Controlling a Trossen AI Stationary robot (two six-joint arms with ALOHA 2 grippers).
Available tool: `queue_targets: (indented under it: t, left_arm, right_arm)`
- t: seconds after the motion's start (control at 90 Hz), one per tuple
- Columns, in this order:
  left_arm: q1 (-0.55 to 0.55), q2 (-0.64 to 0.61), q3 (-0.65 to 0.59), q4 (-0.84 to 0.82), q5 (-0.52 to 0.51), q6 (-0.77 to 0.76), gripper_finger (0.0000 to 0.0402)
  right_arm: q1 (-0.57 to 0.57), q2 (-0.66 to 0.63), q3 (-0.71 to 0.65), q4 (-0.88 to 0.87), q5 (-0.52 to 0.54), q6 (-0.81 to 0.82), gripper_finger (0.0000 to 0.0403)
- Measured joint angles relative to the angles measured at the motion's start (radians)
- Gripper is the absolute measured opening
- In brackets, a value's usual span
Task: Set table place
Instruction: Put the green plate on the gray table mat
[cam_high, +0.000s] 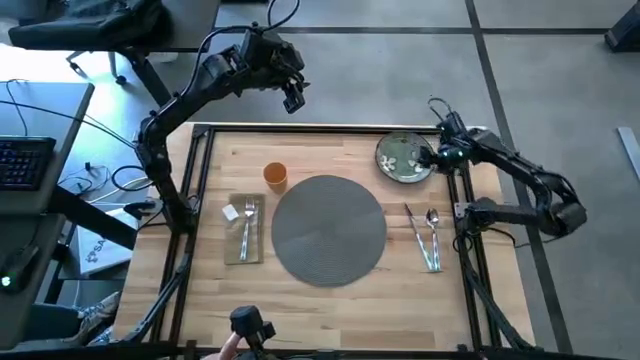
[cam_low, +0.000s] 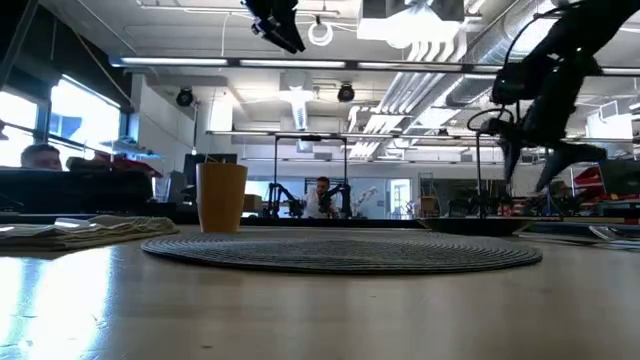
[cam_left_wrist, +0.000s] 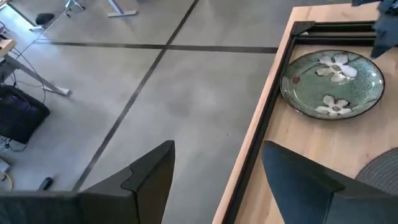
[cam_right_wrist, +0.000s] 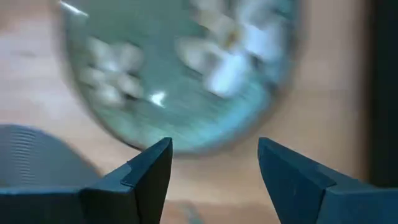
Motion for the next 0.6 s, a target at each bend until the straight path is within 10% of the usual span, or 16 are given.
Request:
queue_targets:
  t: [0.6]
  left_arm:
    - [0.0, 0.0, 0.0, 0.0, 0.009, 0.008, 0.0223]
  right_arm:
    - [-0.002, 0.023, -0.005, 0.07, 0.247, 0.105, 0.0216]
